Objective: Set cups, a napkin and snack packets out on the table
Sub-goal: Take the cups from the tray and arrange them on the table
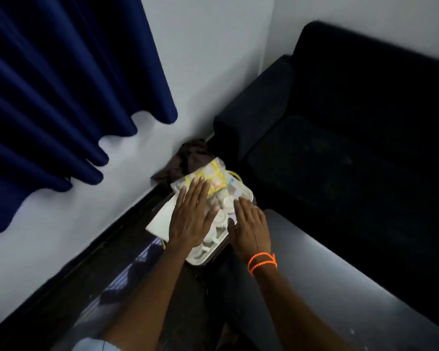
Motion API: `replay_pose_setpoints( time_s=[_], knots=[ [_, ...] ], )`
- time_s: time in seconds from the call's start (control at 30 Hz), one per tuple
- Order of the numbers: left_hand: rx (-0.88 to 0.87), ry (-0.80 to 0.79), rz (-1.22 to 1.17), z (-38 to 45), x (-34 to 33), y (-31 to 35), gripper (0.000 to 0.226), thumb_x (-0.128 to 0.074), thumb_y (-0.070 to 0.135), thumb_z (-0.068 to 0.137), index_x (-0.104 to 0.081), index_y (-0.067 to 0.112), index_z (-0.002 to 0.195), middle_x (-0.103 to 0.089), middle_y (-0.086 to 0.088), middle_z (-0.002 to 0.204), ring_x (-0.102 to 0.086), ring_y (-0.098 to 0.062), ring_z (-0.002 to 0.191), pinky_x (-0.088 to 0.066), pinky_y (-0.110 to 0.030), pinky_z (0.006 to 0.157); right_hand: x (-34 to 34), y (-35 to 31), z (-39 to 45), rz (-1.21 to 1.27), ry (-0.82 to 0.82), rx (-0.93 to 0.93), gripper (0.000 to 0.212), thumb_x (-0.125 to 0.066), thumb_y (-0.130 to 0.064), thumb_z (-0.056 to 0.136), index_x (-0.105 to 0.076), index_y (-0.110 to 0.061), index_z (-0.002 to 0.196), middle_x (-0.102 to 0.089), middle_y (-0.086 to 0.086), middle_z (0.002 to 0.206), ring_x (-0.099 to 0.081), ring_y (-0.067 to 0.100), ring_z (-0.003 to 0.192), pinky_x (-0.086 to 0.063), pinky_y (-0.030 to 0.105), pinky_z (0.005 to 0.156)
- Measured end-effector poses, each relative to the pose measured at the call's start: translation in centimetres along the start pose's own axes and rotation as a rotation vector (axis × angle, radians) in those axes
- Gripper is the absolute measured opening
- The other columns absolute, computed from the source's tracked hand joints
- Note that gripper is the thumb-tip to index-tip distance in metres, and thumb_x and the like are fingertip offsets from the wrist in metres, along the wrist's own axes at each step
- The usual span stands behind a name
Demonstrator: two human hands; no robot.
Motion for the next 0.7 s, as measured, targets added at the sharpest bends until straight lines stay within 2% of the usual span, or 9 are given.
replay_pose_setpoints(
  time_s=[0.1,0.27,0.33,0.4,0.43,0.5,0.57,0.63,0.7],
  knots=[
    [0.164,-0.070,-0.026,-3.6,-4.9,-4.5,0.071,-0.025,0.057,0.109,-0.029,0.013,0.164,-0.031,-0.005,0.172,-0.023,-0.019,0.161,-0.033,-0.044,0.125,-7.4,-1.9,-1.9,0.044,-0.108,0.036,0.052,-0.058,-0.034,0.095,-0.058,-0.010,0.142,-0.062,0.012,0.142,-0.058,0.032,0.132,-0.048,0.045,0.110],
    [0.325,-0.172,-0.083,-9.0,-11.4,-8.8,0.070,-0.026,0.058,0.106,-0.049,0.011,0.153,-0.048,-0.011,0.162,-0.042,-0.027,0.152,-0.047,-0.047,0.110,-15.6,-3.9,-5.4,0.064,-0.170,0.073,0.033,-0.054,-0.034,0.095,-0.067,-0.014,0.117,-0.068,0.005,0.116,-0.062,0.027,0.107,-0.045,0.040,0.098],
    [0.355,-0.178,-0.102,-9.8,-12.7,-9.7,0.073,-0.020,0.062,0.107,-0.065,0.011,0.134,-0.066,-0.015,0.139,-0.060,-0.033,0.130,-0.054,-0.048,0.099,-17.4,-4.3,-6.2,0.082,-0.184,0.036,0.034,-0.052,-0.036,0.094,-0.068,-0.014,0.114,-0.069,0.004,0.111,-0.063,0.026,0.103,-0.046,0.040,0.097],
    [0.433,-0.163,-0.183,-10.3,-13.2,-10.0,0.083,-0.008,0.070,0.102,-0.069,0.014,0.111,-0.075,-0.014,0.111,-0.069,-0.033,0.105,-0.056,-0.043,0.083,-18.3,-4.5,-6.7,0.141,-0.159,-0.014,0.036,-0.052,-0.038,0.094,-0.067,-0.014,0.115,-0.069,0.004,0.110,-0.061,0.026,0.103,-0.047,0.041,0.096],
    [0.484,-0.147,-0.237,-10.4,-13.5,-10.2,0.085,-0.006,0.073,0.100,-0.069,0.016,0.105,-0.075,-0.014,0.103,-0.070,-0.032,0.099,-0.053,-0.039,0.078,-18.5,-4.5,-6.8,0.166,-0.140,-0.049,0.037,-0.053,-0.039,0.094,-0.067,-0.014,0.116,-0.068,0.004,0.111,-0.060,0.026,0.103,-0.047,0.041,0.096],
    [0.603,-0.111,-0.364,-10.8,-14.0,-10.7,0.085,-0.009,0.075,0.099,-0.070,0.015,0.105,-0.075,-0.014,0.104,-0.069,-0.030,0.098,-0.046,-0.034,0.078,-18.6,-4.5,-6.7,0.216,-0.110,-0.120,0.037,-0.056,-0.041,0.093,-0.068,-0.014,0.117,-0.067,0.003,0.112,-0.058,0.025,0.105,-0.045,0.040,0.096],
    [0.727,-0.076,-0.454,-11.4,-14.5,-11.1,0.083,-0.016,0.072,0.102,-0.072,0.012,0.108,-0.075,-0.016,0.110,-0.069,-0.032,0.104,-0.047,-0.036,0.083,-18.5,-4.5,-6.6,0.273,-0.090,-0.170,0.035,-0.058,-0.040,0.093,-0.069,-0.015,0.115,-0.067,0.003,0.113,-0.058,0.024,0.107,-0.046,0.040,0.094],
    [0.846,-0.025,-0.480,-12.1,-14.4,-11.4,0.075,-0.025,0.066,0.105,-0.073,0.009,0.110,-0.076,-0.016,0.111,-0.069,-0.033,0.104,-0.050,-0.039,0.084,-18.1,-4.8,-6.5,0.376,-0.056,-0.180,0.030,-0.060,-0.036,0.094,-0.071,-0.013,0.110,-0.066,0.005,0.112,-0.058,0.025,0.106,-0.048,0.041,0.090],
    [0.978,0.037,-0.531,-12.9,-14.2,-11.7,0.061,-0.040,0.061,0.104,-0.071,0.009,0.104,-0.075,-0.012,0.106,-0.068,-0.030,0.097,-0.049,-0.037,0.078,-17.7,-4.7,-6.6,0.551,-0.010,-0.215,0.027,-0.061,-0.033,0.096,-0.073,-0.011,0.104,-0.063,0.007,0.114,-0.057,0.024,0.110,-0.050,0.039,0.093]
  ],
)
Point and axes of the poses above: each hand's wrist, its own z-axis towards the middle knuckle, its own x-axis out of the back of the hand, y = z × x, the point moved 8 cm from there along z, towards the middle knuckle
